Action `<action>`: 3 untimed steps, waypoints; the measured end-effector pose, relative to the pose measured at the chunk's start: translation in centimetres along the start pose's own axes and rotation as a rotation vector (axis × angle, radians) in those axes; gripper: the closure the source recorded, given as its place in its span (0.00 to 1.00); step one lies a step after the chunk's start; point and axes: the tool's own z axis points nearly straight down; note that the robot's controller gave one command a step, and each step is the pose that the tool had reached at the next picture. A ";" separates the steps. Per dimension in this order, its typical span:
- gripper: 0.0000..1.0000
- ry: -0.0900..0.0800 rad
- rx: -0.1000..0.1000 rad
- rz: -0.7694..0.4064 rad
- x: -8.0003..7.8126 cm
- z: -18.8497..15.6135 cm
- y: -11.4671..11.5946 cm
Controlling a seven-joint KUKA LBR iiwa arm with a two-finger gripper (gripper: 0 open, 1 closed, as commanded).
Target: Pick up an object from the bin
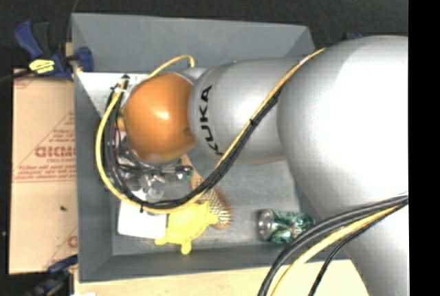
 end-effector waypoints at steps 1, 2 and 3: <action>1.00 0.009 -0.014 0.417 2.5 -0.5 1.5; 1.00 0.009 -0.015 0.418 2.5 -0.5 1.5; 1.00 0.009 -0.015 0.419 2.6 -1.3 1.5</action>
Offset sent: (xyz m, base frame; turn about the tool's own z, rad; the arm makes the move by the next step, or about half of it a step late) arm 0.0000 0.0000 0.0000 0.0000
